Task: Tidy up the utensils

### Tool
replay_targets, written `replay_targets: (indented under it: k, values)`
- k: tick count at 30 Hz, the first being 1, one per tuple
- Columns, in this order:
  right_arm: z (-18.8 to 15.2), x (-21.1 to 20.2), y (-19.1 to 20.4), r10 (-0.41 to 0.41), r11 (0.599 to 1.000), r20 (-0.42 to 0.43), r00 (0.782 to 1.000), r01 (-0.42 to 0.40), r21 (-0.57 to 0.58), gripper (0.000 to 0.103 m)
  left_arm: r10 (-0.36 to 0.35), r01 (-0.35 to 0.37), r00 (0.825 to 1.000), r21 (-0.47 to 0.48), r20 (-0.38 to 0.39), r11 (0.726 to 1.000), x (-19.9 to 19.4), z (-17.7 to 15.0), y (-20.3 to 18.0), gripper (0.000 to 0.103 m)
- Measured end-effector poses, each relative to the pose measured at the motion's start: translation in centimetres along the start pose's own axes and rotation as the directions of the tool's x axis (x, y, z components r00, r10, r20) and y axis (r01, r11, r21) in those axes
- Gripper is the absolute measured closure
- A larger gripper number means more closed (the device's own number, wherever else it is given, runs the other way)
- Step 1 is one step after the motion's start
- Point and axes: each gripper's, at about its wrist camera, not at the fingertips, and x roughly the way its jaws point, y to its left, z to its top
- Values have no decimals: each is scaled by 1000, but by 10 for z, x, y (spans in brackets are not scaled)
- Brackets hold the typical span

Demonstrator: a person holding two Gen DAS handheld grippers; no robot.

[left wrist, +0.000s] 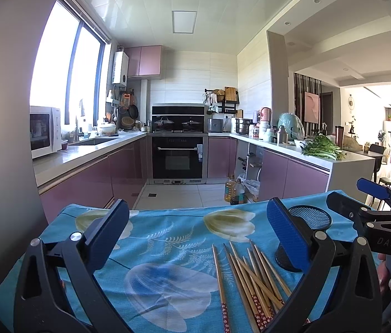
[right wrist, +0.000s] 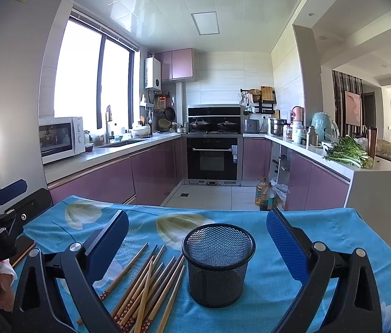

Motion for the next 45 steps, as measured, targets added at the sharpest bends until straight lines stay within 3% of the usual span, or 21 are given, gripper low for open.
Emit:
replay_targets:
  k: [45]
  values:
    - [3, -1, 0, 3, 1000, 5, 1000, -3, 4, 7, 0, 0, 1000, -1, 3, 1000, -2, 1, 0, 5]
